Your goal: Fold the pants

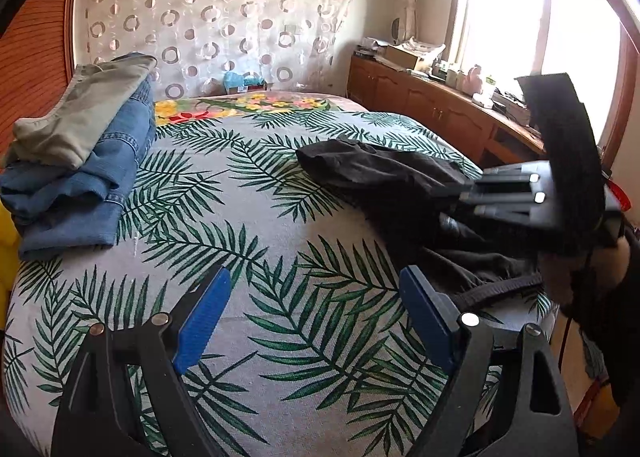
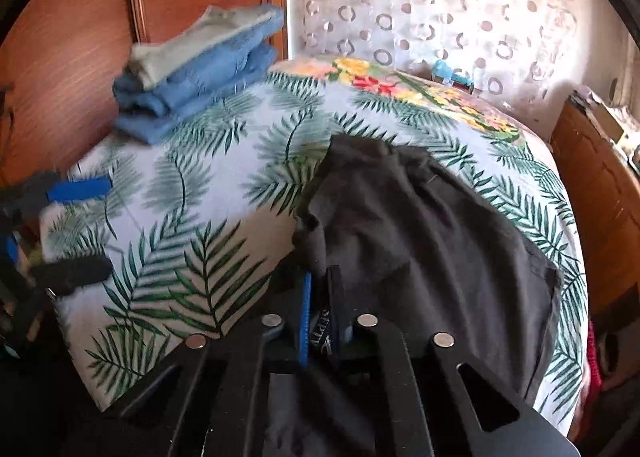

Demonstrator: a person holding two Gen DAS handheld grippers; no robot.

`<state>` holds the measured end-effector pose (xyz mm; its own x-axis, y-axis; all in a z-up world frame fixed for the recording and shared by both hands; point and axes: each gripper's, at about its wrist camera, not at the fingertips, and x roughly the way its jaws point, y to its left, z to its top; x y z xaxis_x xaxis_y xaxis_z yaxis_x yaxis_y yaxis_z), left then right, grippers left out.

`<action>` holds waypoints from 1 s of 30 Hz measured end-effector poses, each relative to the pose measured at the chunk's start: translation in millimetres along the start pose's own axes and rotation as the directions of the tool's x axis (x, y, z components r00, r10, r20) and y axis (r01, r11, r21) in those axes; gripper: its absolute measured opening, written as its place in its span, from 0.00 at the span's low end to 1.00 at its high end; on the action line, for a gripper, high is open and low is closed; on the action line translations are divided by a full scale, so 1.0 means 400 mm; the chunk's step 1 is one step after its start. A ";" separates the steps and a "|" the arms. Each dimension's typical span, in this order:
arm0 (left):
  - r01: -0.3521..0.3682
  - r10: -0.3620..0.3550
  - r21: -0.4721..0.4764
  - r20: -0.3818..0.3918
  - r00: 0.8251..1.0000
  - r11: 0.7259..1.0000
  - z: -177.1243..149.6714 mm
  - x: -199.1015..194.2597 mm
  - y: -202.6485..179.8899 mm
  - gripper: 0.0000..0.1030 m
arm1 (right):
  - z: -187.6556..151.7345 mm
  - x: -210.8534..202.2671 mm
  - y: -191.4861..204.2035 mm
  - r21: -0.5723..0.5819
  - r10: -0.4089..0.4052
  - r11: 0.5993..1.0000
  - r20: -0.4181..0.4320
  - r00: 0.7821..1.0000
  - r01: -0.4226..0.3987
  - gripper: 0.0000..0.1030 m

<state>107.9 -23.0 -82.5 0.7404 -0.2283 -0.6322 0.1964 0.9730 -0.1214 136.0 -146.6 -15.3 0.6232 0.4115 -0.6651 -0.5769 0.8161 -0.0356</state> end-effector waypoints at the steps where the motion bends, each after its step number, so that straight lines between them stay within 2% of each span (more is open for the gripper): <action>1: 0.002 -0.002 0.001 -0.003 1.000 1.000 -0.001 0.002 -0.002 0.84 | 0.002 -0.010 -0.009 0.006 -0.003 1.000 0.009 1.000 0.003 0.05; 13: 0.010 -0.010 0.021 -0.010 1.000 1.000 -0.005 0.005 -0.024 0.84 | 0.026 -0.075 -0.138 0.062 -0.126 0.991 0.068 0.990 0.122 0.05; 24: 0.010 -0.010 0.029 -0.018 1.000 1.000 -0.009 0.008 -0.035 0.84 | 0.044 -0.059 -0.252 0.143 -0.233 0.964 0.034 0.972 0.225 0.05; 27: 0.010 -0.010 0.030 -0.017 1.000 0.999 -0.009 0.008 -0.036 0.84 | 0.043 -0.062 -0.265 0.176 -0.276 0.948 0.047 0.960 0.264 0.05; 30: 0.012 -0.011 0.035 -0.019 1.000 0.999 -0.012 0.010 -0.038 0.84 | 0.041 -0.064 -0.275 0.220 -0.276 0.940 0.046 0.960 0.260 0.06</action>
<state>104.7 -38.5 -86.8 0.7256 -0.2385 -0.6455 0.2274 0.9684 -0.1022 192.3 -240.4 17.9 0.7818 0.1883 -0.5944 -0.2640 0.9636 -0.0420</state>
